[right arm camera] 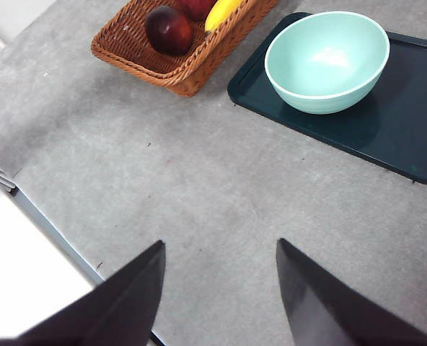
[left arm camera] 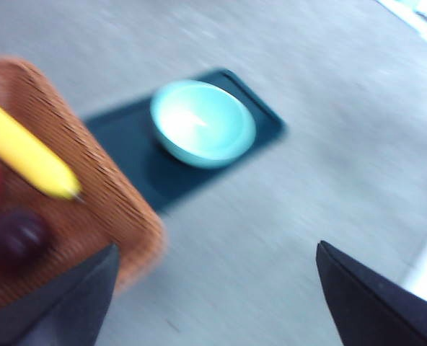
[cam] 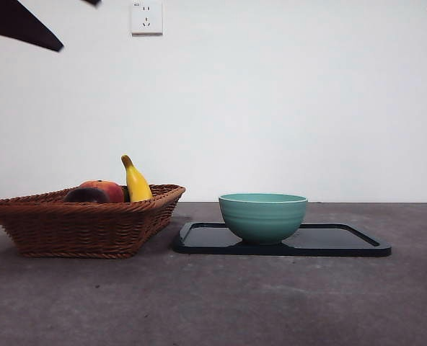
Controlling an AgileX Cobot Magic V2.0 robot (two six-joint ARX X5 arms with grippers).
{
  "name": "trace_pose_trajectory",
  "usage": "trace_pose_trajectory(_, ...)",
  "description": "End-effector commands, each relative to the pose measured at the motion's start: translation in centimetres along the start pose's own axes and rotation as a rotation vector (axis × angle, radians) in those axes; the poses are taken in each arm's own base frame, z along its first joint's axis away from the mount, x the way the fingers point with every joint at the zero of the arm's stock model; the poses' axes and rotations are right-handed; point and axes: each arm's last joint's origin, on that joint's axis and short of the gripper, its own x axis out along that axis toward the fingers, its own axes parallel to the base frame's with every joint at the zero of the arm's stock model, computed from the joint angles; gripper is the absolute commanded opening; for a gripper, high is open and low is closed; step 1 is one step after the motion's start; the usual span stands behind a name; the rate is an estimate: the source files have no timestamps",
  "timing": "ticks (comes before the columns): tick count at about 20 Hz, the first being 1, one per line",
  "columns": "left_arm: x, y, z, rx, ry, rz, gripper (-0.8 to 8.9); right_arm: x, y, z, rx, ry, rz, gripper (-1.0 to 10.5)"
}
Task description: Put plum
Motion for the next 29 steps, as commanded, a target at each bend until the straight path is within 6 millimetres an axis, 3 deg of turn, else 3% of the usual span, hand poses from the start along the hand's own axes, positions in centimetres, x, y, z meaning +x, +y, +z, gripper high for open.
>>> trace_pose_trajectory(1,-1.0,-0.8,-0.4,-0.025,0.035,-0.055,4.36,-0.1,0.2,0.3,0.000,-0.015,0.006,2.4)
trace_pose_trajectory(6,-1.7,-1.5,-1.8,-0.023,0.144,-0.135,4.36,-0.1,0.2,0.3,0.007,-0.015,0.006,2.4)
trace_pose_trajectory(16,-1.7,-1.5,-1.8,-0.016,0.138,-0.135,4.36,-0.1,0.1,0.3,0.027,-0.013,0.006,2.4)
trace_pose_trajectory(20,-1.7,-1.5,-1.8,-0.015,0.137,-0.134,4.36,-0.1,0.1,0.6,0.116,-0.036,-0.025,2.4)
trace_pose_trajectory(24,-1.7,-1.4,-1.6,-0.006,0.121,-0.133,4.36,0.9,-0.4,2.6,0.227,-0.086,-0.047,2.5)
trace_pose_trajectory(29,-1.6,-1.4,-1.6,-0.004,0.118,-0.132,4.36,3.8,-2.0,7.6,0.250,-0.014,-0.127,2.8)
